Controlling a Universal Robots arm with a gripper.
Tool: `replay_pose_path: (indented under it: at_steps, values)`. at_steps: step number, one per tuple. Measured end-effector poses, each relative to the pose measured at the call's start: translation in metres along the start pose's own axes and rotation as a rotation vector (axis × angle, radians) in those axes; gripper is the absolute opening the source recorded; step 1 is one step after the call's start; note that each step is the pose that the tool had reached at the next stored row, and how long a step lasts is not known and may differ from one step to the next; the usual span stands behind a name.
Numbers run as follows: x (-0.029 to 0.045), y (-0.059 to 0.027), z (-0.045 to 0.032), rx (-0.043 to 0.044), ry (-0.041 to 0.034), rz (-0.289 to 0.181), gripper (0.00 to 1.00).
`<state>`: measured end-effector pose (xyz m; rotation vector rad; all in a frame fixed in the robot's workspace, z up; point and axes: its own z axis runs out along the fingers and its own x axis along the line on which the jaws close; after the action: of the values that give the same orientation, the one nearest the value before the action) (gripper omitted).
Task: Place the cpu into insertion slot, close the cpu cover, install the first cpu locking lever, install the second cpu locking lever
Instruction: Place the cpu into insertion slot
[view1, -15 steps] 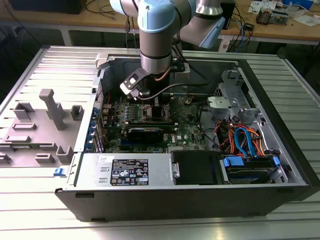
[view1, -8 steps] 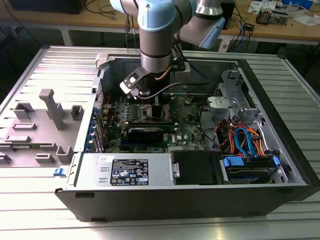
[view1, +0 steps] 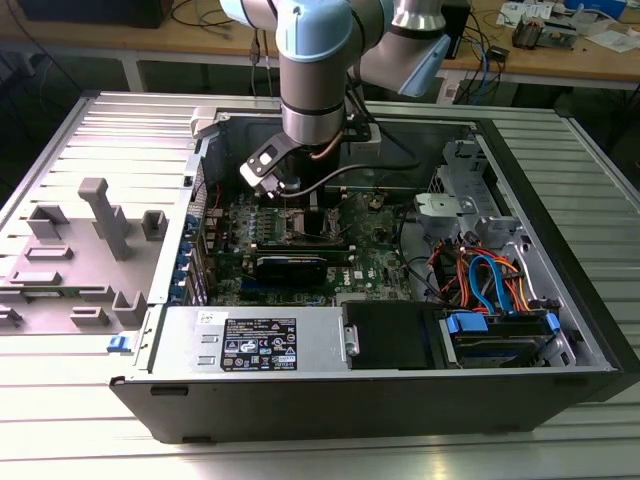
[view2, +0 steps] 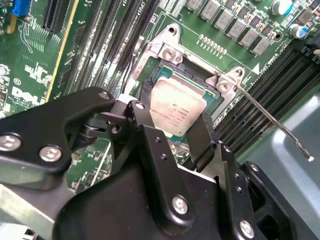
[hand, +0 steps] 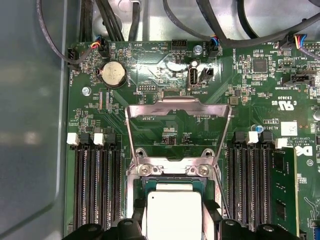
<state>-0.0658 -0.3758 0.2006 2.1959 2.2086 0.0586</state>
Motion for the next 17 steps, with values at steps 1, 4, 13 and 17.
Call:
replay_pose_path:
  at_steps: [1, 4, 13, 17]
  values:
    - [0.0000, 0.0001, 0.0000, -0.0001, 0.0001, 0.000, 0.53]
    - [0.0000, 0.0002, 0.0001, -0.0006, 0.0003, 0.000, 0.53]
    - [0.0001, 0.0005, -0.0062, 0.0005, 0.0001, 0.000, 0.61]
    - [0.0001, 0.0010, -0.0159, 0.0028, 0.0002, 0.000, 0.61]
